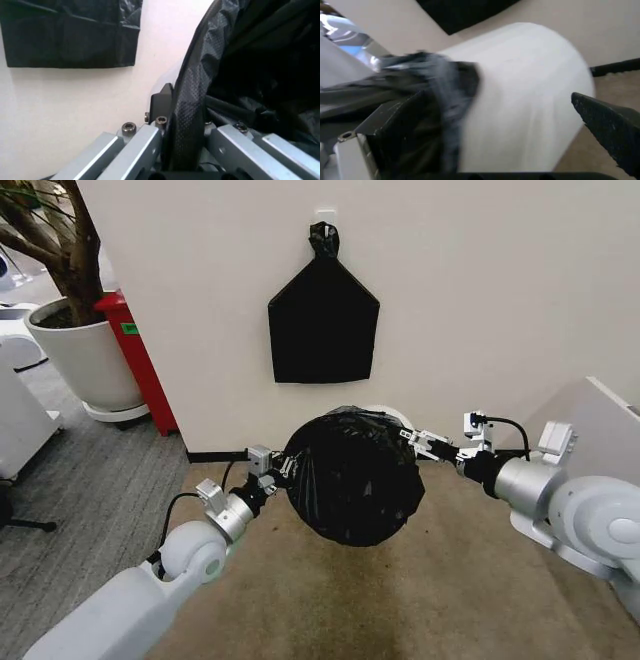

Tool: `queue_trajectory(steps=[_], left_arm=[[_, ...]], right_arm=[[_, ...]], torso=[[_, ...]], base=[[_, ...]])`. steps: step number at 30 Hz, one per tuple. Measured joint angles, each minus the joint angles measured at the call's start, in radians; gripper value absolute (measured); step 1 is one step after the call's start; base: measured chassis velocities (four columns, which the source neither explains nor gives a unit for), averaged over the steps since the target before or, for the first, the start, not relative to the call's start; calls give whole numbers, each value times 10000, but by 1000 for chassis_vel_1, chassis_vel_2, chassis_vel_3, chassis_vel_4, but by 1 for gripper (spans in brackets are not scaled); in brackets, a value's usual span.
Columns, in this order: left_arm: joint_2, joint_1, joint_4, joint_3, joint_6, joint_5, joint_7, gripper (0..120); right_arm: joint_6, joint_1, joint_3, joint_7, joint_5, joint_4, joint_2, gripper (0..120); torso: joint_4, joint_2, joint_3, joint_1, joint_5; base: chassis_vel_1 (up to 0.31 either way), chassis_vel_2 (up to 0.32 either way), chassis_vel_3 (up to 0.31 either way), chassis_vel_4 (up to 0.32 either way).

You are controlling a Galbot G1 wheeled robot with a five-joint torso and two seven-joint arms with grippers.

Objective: Place the garbage bag over the trash bin.

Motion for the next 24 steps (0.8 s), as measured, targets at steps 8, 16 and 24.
queue_trajectory(steps=[8,16,24], left_arm=[[112,117,-294,-32,3,-78,84,0],[203,424,-497,-56,30,-93,268,0],[228,587,-624,-107,114,-290,329,0]], right_arm=[[14,-43,-6,-315,-848,-770,47,100],[161,633,-335,-836,-1432,-1712,58,100],[173,877,-694,-1365,-1903,-2291,233,100]], torso=[[-1,0,0,0,1],[1,0,0,0,0],[1,0,0,0,-2]], base=[[0,0,0,0],[0,0,0,0],[0,0,0,0]])
